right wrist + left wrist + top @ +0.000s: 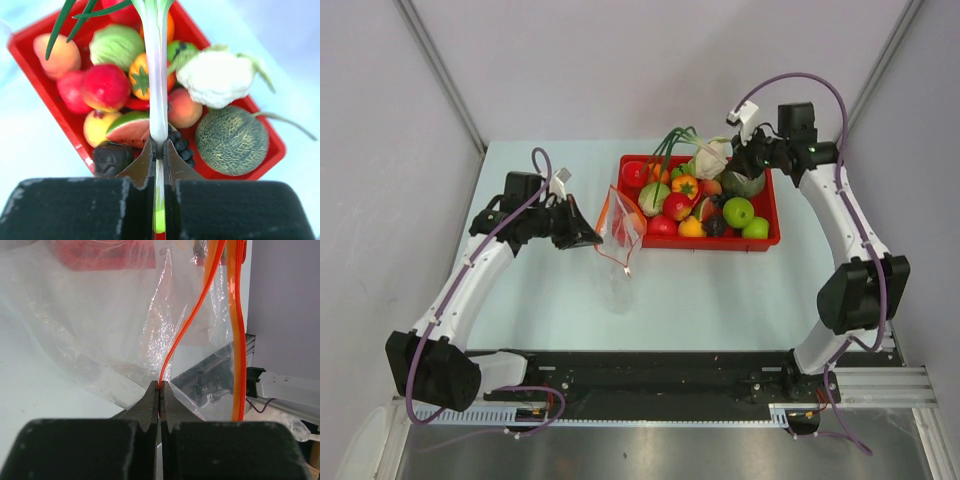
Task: Place the food in the zip-top bag and seal the zipper
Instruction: Pick up the fake vegetable from the bin, then place the fake vegetable in the zipper food storage bag.
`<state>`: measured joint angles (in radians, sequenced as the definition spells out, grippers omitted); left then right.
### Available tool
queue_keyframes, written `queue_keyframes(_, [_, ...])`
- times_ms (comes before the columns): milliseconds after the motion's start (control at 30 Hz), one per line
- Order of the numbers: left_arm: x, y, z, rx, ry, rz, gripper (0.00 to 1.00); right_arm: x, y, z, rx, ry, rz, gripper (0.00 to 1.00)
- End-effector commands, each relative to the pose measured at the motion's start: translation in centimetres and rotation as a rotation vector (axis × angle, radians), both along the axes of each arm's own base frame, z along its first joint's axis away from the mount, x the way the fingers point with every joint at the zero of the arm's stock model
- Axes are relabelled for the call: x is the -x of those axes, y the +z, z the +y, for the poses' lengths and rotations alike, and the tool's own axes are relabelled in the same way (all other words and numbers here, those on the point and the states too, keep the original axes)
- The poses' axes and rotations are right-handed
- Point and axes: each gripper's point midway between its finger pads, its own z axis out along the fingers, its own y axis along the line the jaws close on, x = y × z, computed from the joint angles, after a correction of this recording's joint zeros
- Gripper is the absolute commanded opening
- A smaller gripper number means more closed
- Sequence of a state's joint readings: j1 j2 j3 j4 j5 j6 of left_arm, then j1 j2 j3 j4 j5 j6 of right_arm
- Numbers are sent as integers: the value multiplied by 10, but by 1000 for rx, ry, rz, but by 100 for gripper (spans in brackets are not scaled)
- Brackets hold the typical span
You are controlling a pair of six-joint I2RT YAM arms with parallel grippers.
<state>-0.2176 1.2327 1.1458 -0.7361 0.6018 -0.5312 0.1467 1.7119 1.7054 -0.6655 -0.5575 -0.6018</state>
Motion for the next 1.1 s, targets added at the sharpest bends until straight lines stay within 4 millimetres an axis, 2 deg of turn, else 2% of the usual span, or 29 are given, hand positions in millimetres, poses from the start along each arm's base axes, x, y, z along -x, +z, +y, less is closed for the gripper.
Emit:
queue_keyframes(0, [-8,2,8,-39,39,-53,0,24,74,9,-43,2,-166,0])
queue_keyframes(67, [-10,0,10,-51,52,-52,0,39,95,16,-52,13,-214,0])
queue_keyframes(100, [-11,-1,10,-50,52,-52,0,52,115,16,-60,19,-263,0])
queue_keyframes(167, [-12,-3,11,-53,56,-42,0,69,130,21,-65,41,-296,0])
queue_keyframes(200, [-12,-3,10,-50,54,-44,0,86,146,26,-69,59,-336,0])
queue_keyframes(267, [-13,-4,10,-50,56,-44,0,105,156,32,-73,83,-357,0])
queue_keyframes(300, [-12,-4,10,-47,56,-41,0,118,161,45,-81,121,-370,0])
queue_keyframes(333, [-12,-4,9,-45,54,-40,0,133,169,47,-85,132,-395,0])
queue_keyframes(367, [-12,-4,9,-41,54,-39,0,138,172,49,-76,127,-411,0])
queue_keyframes(400, [-12,-2,8,-35,48,-41,0,152,174,62,-81,169,-416,0])
queue_keyframes(433, [-11,-2,7,-32,45,-39,0,162,181,64,-88,177,-439,0])
queue_keyframes(500, [-11,1,5,-21,38,-43,0,169,180,70,-83,176,-450,0])
queue_keyframes(533, [-10,2,5,-17,33,-42,0,179,182,78,-89,203,-463,0])
queue_keyframes(667, [-8,6,3,-5,25,-54,0,184,161,85,-43,206,-466,0])
queue_keyframes(767, [-4,8,2,9,10,-55,0,183,151,90,-20,205,-497,0])
queue_keyframes(800, [-4,9,1,13,5,-56,0,180,138,92,-1,206,-483,0])
queue_keyframes(833, [-2,9,0,15,2,-50,0,177,140,93,-10,196,-504,0])
queue_keyframes(900, [-2,10,0,17,-1,-56,0,171,127,95,7,179,-495,0])
queue_keyframes(1000, [-2,10,1,15,-2,-57,0,164,121,96,13,163,-514,0])
queue_keyframes(1067, [-1,9,1,13,-6,-57,0,161,111,95,40,165,-521,0])
